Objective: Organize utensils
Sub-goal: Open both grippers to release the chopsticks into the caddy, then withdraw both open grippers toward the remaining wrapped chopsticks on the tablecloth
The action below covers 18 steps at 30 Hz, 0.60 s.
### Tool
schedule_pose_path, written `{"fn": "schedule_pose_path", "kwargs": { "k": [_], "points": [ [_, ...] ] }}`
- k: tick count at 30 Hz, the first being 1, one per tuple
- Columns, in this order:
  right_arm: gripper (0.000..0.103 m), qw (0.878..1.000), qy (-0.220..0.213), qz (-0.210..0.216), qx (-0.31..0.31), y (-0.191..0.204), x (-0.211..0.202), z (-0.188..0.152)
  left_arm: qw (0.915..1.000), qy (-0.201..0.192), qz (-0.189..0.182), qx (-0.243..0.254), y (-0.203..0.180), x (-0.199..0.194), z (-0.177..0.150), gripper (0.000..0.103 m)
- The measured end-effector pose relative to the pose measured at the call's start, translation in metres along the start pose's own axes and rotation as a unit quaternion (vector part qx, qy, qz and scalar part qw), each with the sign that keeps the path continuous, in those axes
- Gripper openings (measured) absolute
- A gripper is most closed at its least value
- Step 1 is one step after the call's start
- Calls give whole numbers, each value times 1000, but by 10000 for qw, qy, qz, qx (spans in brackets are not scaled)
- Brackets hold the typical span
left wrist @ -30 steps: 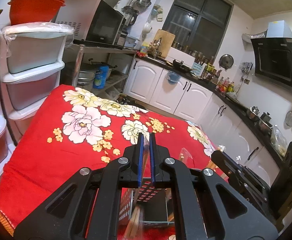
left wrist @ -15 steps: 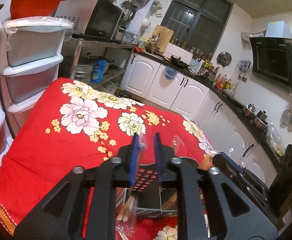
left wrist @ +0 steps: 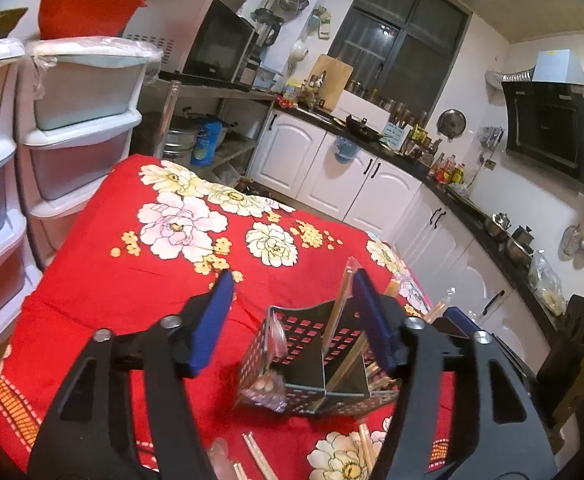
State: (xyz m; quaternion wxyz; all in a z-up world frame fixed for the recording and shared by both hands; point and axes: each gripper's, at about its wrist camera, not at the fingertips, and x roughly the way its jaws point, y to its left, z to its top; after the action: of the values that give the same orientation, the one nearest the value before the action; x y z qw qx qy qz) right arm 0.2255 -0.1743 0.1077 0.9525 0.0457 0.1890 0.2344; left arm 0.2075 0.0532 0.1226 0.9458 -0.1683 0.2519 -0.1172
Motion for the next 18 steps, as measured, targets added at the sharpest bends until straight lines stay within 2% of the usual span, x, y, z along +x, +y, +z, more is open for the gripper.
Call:
{"fn": "schedule_pose_path", "kwargs": {
  "k": [8, 10, 12, 18],
  "points": [
    [63, 10000, 67, -16, -26, 5, -9, -6, 10000, -31, 33, 25, 3, -17, -8, 81],
    [70, 10000, 50, -19, 17, 5, -12, -8, 10000, -34, 39, 18, 5, -21, -11, 84],
    [73, 10000, 47, -17, 35, 6, -16, -10, 10000, -54, 58, 3, 7, -25, -14, 88],
    [82, 9999, 27, -102, -7, 8, -31, -17, 9998, -138, 118, -29, 11, -40, -28, 90]
  ]
}}
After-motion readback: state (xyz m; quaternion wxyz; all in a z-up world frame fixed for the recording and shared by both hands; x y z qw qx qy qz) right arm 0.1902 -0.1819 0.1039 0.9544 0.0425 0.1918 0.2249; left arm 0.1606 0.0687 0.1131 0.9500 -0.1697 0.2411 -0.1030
